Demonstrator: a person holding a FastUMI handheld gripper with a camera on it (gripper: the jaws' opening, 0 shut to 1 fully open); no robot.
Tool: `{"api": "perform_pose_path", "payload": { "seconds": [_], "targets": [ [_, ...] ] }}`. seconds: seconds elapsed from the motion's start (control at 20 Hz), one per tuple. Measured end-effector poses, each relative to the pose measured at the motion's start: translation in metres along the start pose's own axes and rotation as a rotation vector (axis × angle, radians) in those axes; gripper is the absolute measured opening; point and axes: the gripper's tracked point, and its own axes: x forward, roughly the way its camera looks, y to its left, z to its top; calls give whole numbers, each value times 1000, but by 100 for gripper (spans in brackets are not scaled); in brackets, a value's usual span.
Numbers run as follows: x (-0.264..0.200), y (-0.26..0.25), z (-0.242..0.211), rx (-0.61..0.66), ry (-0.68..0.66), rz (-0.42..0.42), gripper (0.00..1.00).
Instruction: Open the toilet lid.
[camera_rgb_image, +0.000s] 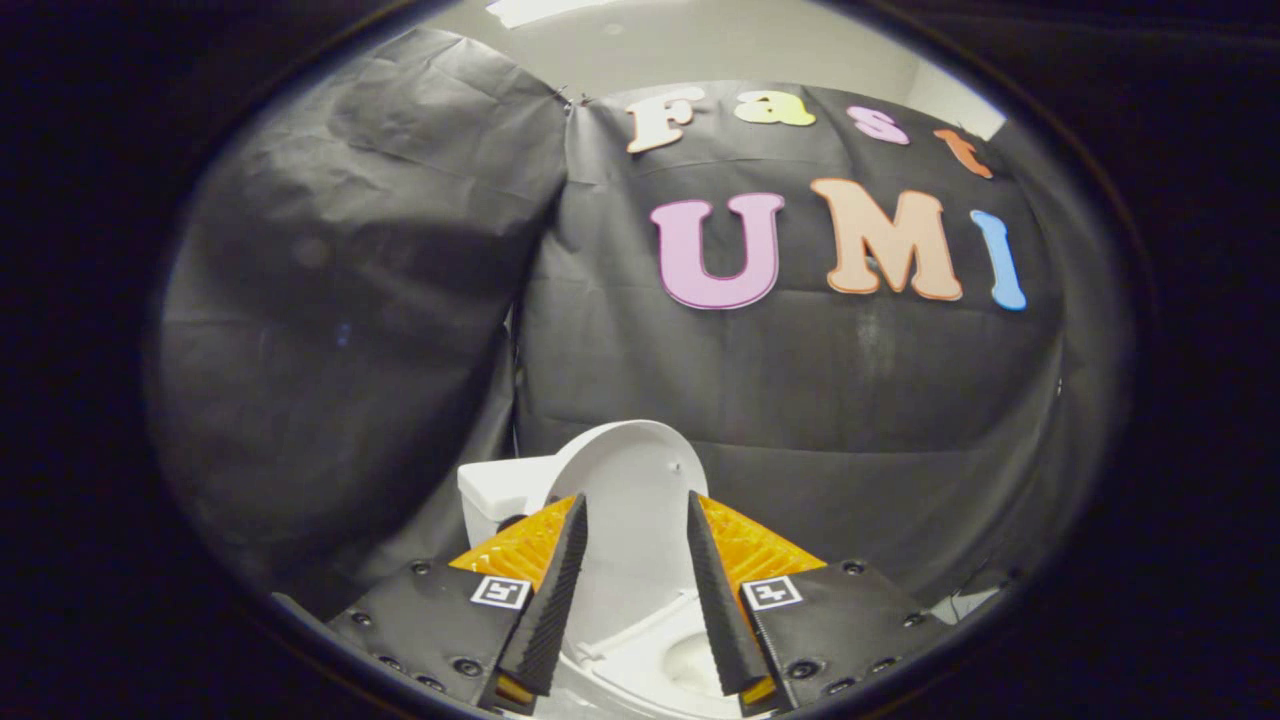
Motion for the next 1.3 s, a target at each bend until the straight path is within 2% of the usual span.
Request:
{"api": "perform_pose_path", "payload": {
  "seconds": [0.3, 0.55, 0.85, 1.15, 1.3],
  "targets": [
    [-48, -99, -5, 60, -27, -164, 61],
    [-88, -156, -16, 64, -12, -239, 61],
    [-119, -194, -37, 78, 44, -264, 61],
    [-143, -209, -48, 76, 56, -274, 61],
    [-152, -205, -53, 58, 75, -245, 61]
  ]
}}
